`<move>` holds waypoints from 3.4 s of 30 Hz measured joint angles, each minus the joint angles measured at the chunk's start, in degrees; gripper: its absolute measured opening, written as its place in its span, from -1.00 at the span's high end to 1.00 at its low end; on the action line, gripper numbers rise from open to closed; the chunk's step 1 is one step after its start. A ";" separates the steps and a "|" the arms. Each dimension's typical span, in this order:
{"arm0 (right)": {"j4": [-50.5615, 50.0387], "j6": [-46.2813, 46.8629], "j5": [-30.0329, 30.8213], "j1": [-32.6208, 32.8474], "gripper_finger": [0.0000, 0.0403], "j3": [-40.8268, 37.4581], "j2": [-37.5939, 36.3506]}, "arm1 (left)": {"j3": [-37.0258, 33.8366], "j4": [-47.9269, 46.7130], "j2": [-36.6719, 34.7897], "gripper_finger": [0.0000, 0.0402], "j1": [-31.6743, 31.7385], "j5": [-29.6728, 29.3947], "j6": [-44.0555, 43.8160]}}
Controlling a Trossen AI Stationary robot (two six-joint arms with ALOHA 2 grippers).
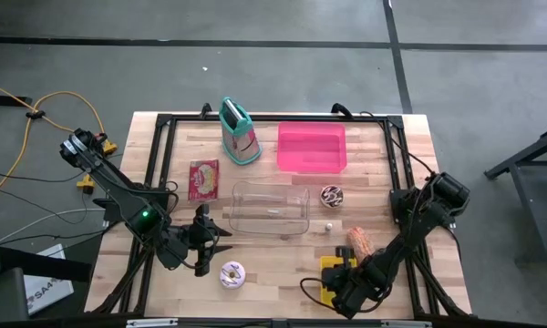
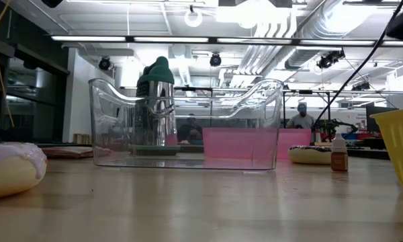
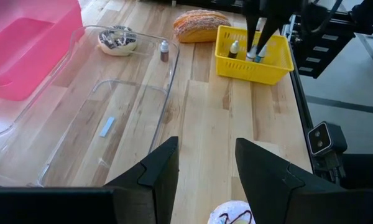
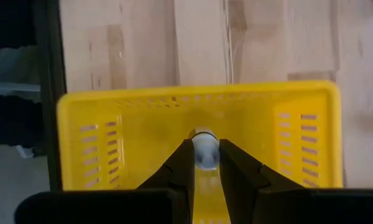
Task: Pick & Place Food Item
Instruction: Put the bottom orange food coloring bottle into the yellow bin, then put the orange food coloring bottle into the yellow bin
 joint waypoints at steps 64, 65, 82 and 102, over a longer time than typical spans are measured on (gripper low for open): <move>-4.31 -2.82 -2.19 -4.55 0.64 -1.65 -9.33 | -0.04 0.01 -0.01 0.24 0.00 0.01 0.00; -4.33 -2.61 -1.86 -4.55 0.64 -1.65 -9.33 | -0.04 0.01 0.00 0.24 0.00 0.01 0.01; -15.66 3.91 -2.15 -14.51 0.64 -1.65 -9.33 | -0.04 0.02 -0.01 0.24 0.00 0.00 0.01; -15.63 -19.55 -8.13 -26.07 0.12 -1.65 -9.33 | -0.04 0.02 0.00 0.24 0.00 0.00 0.00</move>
